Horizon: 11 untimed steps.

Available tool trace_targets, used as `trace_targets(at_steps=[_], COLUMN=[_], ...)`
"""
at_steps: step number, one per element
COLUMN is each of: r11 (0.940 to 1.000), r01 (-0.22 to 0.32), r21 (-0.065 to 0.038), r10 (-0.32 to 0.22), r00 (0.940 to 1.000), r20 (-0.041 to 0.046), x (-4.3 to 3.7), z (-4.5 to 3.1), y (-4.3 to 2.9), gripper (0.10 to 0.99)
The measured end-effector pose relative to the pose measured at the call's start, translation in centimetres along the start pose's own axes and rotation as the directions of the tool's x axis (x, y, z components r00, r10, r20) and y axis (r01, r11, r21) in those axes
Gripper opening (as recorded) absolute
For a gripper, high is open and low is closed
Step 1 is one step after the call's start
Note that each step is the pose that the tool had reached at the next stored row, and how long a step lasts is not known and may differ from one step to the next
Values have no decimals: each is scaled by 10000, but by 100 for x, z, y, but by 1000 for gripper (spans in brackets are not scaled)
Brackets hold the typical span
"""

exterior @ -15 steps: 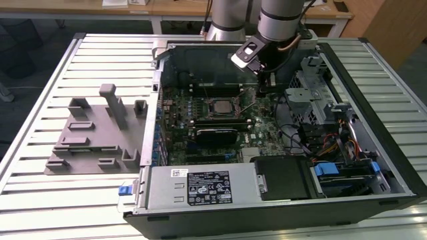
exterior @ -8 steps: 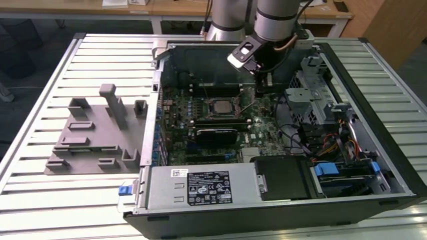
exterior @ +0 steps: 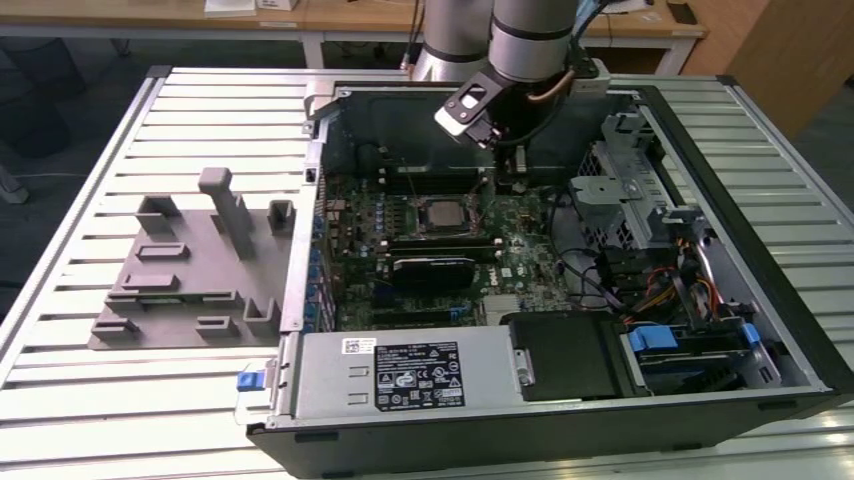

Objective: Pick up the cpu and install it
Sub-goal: 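Close the cpu cover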

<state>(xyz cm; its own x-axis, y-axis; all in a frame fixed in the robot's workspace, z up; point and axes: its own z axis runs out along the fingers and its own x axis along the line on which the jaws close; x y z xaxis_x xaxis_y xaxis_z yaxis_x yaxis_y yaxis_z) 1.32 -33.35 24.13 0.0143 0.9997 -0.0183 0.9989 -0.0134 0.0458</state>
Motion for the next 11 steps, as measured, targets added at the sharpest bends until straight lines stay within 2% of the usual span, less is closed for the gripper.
trace_targets(at_steps=[6,11], r11=[10000,10000], r01=[-27,-41], r21=[1,1], r10=[27,41], r00=[10000,10000], r20=[3,2], x=[-2,-3], z=[-6,-7], y=[-161,-239], gripper=[106,106])
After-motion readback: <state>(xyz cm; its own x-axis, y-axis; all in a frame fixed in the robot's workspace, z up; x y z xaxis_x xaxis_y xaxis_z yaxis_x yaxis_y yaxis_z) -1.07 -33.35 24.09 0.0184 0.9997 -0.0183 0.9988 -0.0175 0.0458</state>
